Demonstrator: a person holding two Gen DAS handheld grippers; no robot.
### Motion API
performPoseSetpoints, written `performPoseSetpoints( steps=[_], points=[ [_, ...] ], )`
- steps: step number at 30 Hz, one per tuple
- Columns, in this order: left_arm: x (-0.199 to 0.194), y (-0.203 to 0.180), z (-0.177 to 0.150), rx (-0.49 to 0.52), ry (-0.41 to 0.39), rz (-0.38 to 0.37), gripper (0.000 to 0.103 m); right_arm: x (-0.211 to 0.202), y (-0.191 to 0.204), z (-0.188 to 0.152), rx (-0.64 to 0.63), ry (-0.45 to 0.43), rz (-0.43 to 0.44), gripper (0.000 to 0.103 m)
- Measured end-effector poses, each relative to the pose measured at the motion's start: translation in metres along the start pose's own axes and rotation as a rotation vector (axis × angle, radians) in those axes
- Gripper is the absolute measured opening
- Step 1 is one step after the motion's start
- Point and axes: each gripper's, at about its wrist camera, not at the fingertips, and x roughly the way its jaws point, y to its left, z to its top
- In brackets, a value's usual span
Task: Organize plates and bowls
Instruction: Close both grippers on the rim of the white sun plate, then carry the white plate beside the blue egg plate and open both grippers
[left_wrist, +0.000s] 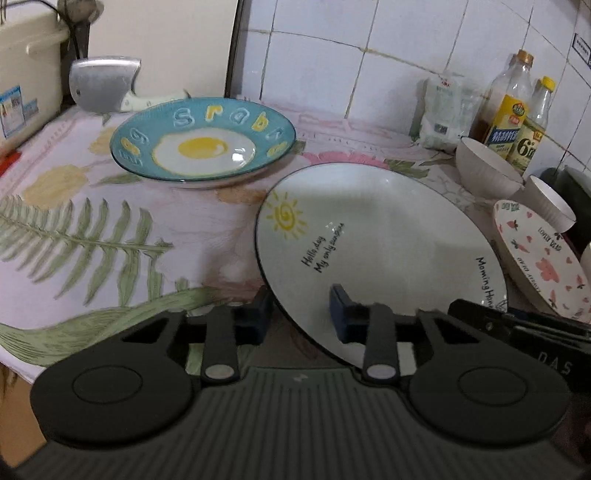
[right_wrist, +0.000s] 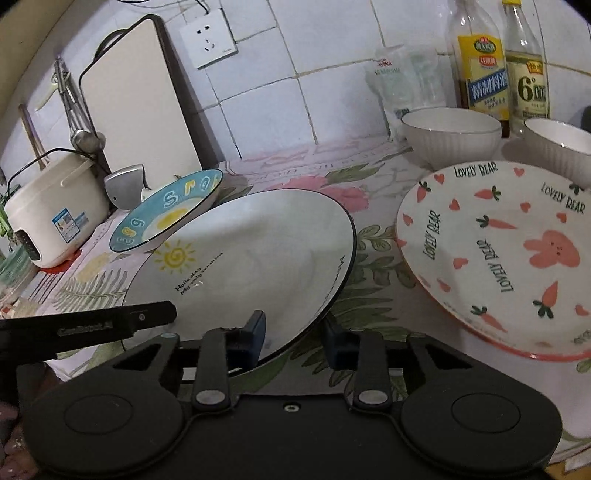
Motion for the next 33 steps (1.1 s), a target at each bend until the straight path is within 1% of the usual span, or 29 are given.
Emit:
performPoseSetpoints(
  steps=[5, 8, 11, 15, 20, 24, 28, 31, 33],
  points=[
    [-0.001, -0.003, -0.002, 0.003, -0.026, 0.021, 0.028, -0.001, -0.003, -0.001, -0.02, -0.026, 0.019, 0.038],
    [-0.001, -0.005, -0.003, 0.03, -0.043, 0.027, 0.028, -0.002, -0.006, -0.004, -0.025, -0.057, 0.04, 0.038],
    [-0.003, -0.01, -0.001, 0.046, -0.052, 0.03, 0.028, -0.003, -0.007, -0.004, -0.036, -0.06, 0.037, 0.038],
    [-0.008, -0.019, 0.008, 0.068, -0.08, 0.045, 0.028, -0.007, -0.01, 0.005, -0.017, -0.071, 0.043, 0.038],
    [-0.008, -0.024, 0.034, 0.061, -0.09, 0.029, 0.028, -0.012, -0.011, 0.031, -0.031, -0.101, 0.051, 0.038],
    [-0.002, -0.037, 0.052, 0.095, -0.117, 0.054, 0.028, -0.006, -0.015, 0.056, -0.03, -0.098, 0.051, 0.038],
    [0.016, -0.048, 0.073, 0.104, -0.112, 0.059, 0.028, 0.005, -0.02, 0.077, -0.028, -0.082, 0.028, 0.038],
    [0.032, -0.045, 0.089, 0.1, -0.101, 0.055, 0.028, 0.018, -0.026, 0.095, -0.002, -0.058, 0.009, 0.038],
    [0.047, -0.04, 0.102, 0.086, -0.081, 0.044, 0.028, 0.028, -0.029, 0.106, 0.004, -0.045, -0.012, 0.038]
  ],
)
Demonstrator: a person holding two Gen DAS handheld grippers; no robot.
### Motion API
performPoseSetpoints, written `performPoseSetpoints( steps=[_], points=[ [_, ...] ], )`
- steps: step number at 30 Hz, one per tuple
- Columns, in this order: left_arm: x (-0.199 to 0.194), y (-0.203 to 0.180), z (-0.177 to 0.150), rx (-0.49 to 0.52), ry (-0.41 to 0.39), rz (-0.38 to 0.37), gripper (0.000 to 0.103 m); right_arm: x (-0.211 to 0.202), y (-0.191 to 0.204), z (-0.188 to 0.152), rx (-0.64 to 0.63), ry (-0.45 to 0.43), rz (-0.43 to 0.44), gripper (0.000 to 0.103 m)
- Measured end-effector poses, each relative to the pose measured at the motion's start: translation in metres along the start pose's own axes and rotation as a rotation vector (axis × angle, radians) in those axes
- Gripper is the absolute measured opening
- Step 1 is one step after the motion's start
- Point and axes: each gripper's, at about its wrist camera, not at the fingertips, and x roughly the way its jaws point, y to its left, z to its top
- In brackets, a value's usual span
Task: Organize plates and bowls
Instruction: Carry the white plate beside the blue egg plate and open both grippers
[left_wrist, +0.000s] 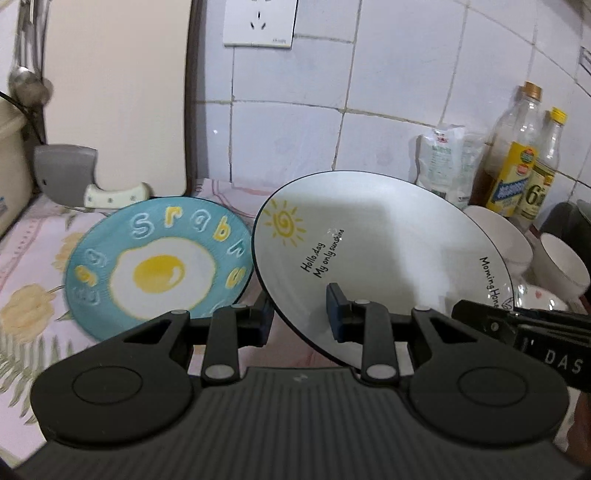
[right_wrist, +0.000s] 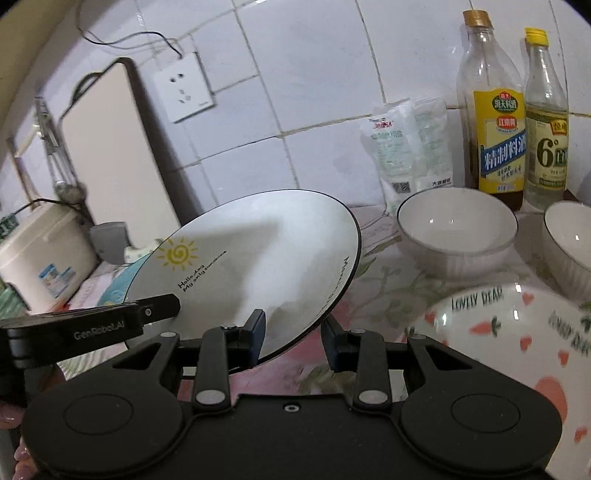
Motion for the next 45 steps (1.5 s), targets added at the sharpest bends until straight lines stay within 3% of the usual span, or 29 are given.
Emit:
performPoseSetpoints(
  steps=[16, 25, 27, 29, 33, 35, 41, 45],
  points=[
    [0.068, -0.019, 0.018, 0.048, 0.1, 0.016, 0.028, 0.064, -0.034, 0.02, 0.029, 0.153, -0.058, 0.038],
    [0.087, -0.009, 0.022, -0.041, 0.183, -0.024, 0.028, 0.076, -0.033, 0.021, -0.008, 0.173, -0.091, 0.038],
    [0.084, -0.012, 0.023, -0.037, 0.196, -0.022, 0.03, 0.075, -0.036, 0.022, 0.001, 0.19, -0.083, 0.041],
    [0.081, -0.014, 0.024, -0.04, 0.22, -0.025, 0.041, 0.074, -0.035, 0.021, -0.013, 0.205, -0.09, 0.042],
    [0.056, -0.018, 0.024, -0.01, 0.193, -0.032, 0.049, 0.055, -0.031, 0.016, -0.022, 0.18, -0.063, 0.052],
    [0.04, -0.019, 0.025, 0.019, 0.172, -0.029, 0.059, 0.042, -0.029, 0.014, -0.04, 0.161, -0.05, 0.052],
    [-0.01, -0.027, 0.023, 0.085, 0.14, -0.036, 0.065, -0.009, -0.022, 0.007, -0.084, 0.091, -0.012, 0.053],
    [-0.043, -0.034, 0.019, 0.12, 0.119, -0.039, 0.071, -0.044, -0.014, 0.005, -0.124, 0.036, 0.013, 0.061]
  ],
)
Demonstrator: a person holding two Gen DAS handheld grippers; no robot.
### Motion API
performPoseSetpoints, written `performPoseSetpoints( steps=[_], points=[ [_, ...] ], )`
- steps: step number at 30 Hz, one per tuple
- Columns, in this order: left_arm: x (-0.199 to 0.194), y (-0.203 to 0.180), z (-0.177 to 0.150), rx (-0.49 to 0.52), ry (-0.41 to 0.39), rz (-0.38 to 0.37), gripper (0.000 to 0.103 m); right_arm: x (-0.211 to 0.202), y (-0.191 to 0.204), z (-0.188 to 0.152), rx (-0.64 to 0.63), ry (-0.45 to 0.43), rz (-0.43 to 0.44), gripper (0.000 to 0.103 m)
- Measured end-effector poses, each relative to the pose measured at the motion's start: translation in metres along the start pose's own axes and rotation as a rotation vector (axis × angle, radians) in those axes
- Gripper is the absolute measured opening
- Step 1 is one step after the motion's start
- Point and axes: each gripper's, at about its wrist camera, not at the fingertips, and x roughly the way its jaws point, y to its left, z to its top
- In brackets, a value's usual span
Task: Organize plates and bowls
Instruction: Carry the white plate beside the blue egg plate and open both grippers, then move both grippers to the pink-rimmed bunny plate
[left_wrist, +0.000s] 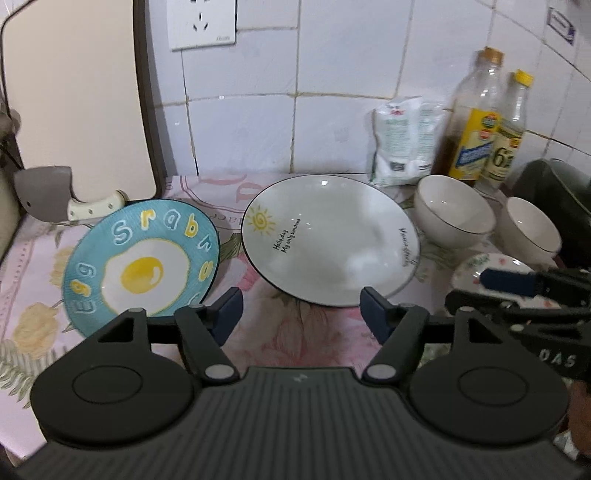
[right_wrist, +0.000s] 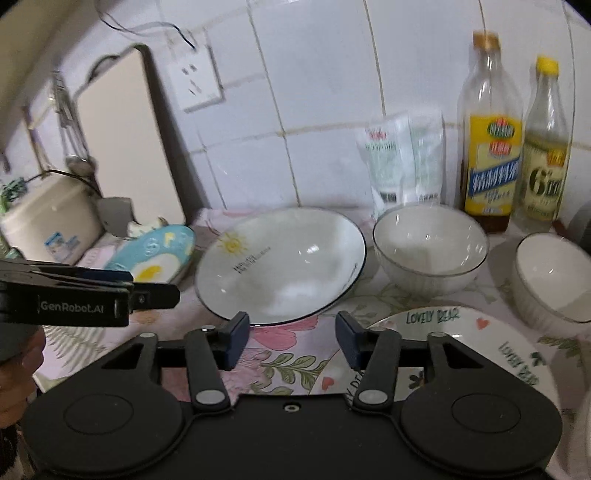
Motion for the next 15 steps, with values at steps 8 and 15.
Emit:
performPoseSetpoints(
  steps=[8, 15],
  points=[
    [-0.053, -0.016, -0.016, 0.063, -0.043, -0.008, 0.079, -0.064, 0.004, -0.007, -0.011, -0.081, 0.045, 0.069],
    [-0.081, -0.029, -0.031, 0.082, -0.019, -0.092, 0.081, -0.108, 0.006, -0.02, -0.04, -0.119, 0.062, 0.07]
  ],
)
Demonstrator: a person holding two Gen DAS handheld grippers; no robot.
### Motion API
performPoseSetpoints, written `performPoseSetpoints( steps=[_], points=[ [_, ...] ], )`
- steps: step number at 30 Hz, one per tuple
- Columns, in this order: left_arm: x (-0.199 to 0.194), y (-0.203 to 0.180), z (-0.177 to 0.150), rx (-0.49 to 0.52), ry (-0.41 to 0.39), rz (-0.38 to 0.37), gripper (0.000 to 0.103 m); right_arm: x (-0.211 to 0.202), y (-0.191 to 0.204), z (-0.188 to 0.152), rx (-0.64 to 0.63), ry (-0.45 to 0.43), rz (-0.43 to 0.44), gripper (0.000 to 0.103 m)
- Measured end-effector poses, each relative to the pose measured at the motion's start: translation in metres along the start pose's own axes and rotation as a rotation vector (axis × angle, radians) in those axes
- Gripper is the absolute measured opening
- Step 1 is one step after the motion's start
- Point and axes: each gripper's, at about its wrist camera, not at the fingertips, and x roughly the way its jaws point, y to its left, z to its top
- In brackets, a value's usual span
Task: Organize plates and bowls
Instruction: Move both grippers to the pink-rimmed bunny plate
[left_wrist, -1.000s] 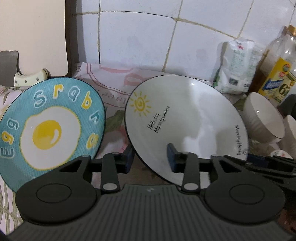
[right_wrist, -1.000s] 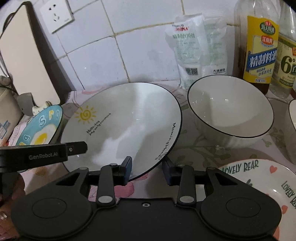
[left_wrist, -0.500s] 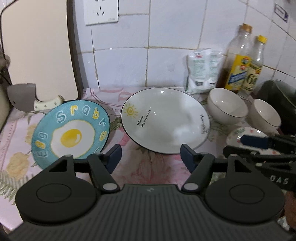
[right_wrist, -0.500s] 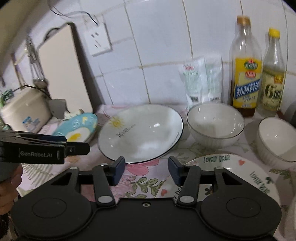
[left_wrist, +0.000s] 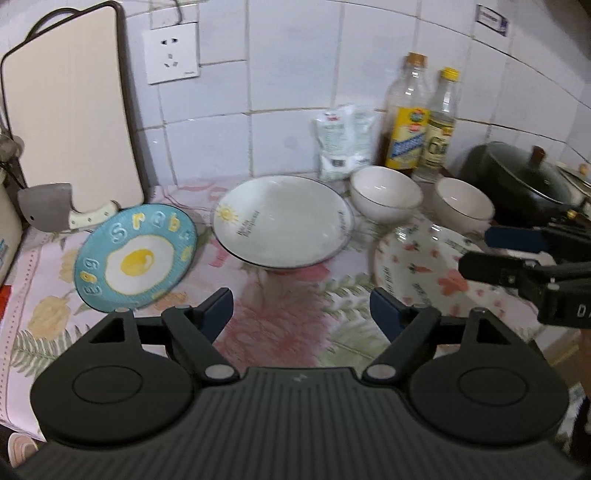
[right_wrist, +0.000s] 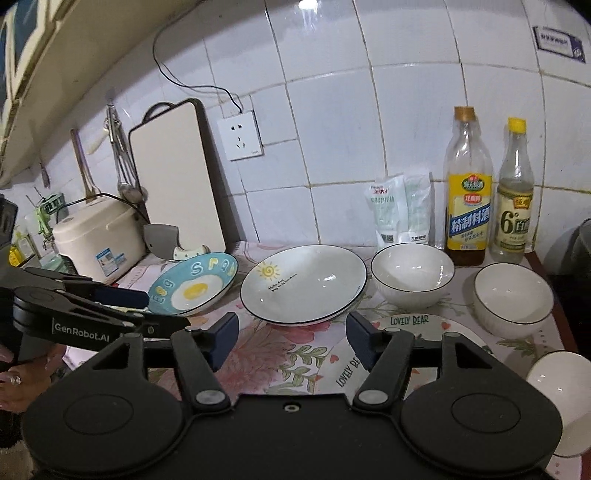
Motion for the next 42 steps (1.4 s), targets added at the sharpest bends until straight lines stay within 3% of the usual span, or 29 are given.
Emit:
performPoseSetpoints(
  steps=[5, 14, 25, 33, 42],
  points=[
    [-0.011, -0.014, -0.009, 0.01, 0.029, -0.07, 0.081, -0.025, 0.0, -0.008, -0.02, -0.015, -0.004, 0.074],
    [-0.015, -0.045, -0.023, 0.096, 0.03, -0.084, 0.086, -0.061, -0.015, -0.038, -0.043, -0.018, -0.06, 0.078],
    [0.014, -0.085, -0.031, 0.191, 0.036, -0.151, 0.093, -0.06, -0.047, -0.081, 0.015, 0.014, -0.112, 0.079],
    [0.053, -0.085, -0.042, 0.133, 0.007, -0.135, 0.094, -0.035, -0.074, -0.118, 0.076, -0.027, -0.12, 0.079],
    [0.11, -0.077, -0.045, 0.012, 0.021, -0.076, 0.09, 0.006, -0.104, -0.128, 0.196, -0.028, -0.172, 0.079]
  ],
)
